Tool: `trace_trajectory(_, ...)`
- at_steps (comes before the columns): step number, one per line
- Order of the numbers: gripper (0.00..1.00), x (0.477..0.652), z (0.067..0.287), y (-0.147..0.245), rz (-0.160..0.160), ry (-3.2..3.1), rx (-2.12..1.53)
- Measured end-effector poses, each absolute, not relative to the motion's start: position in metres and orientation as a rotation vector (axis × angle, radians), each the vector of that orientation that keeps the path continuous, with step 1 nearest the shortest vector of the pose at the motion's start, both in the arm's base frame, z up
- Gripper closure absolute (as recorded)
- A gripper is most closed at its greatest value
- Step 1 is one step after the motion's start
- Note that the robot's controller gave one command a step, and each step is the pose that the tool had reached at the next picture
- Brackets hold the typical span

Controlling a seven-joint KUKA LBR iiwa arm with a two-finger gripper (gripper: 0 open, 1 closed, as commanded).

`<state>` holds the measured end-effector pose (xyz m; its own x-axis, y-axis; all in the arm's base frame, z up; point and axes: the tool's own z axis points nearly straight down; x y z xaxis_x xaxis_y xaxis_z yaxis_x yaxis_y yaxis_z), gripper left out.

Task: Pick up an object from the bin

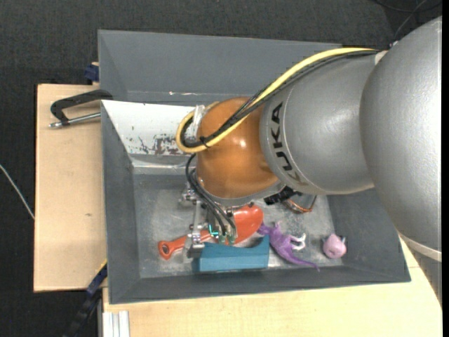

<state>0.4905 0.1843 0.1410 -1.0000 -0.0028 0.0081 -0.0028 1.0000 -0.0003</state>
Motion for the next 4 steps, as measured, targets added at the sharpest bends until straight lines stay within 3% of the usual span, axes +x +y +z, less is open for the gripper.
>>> trace_trajectory(1, 0.00, 0.493, 0.145, 0.183, -0.002, -3.141, 0.001)
trace_trajectory(2, 0.00, 0.497, 0.073, 0.173, -0.003, -3.141, 0.127)
trace_trajectory(3, 0.00, 0.502, 0.067, 0.175, -0.012, -3.145, 0.223)
trace_trajectory(4, 0.00, 0.498, 0.075, 0.174, -0.006, -3.145, 0.127)
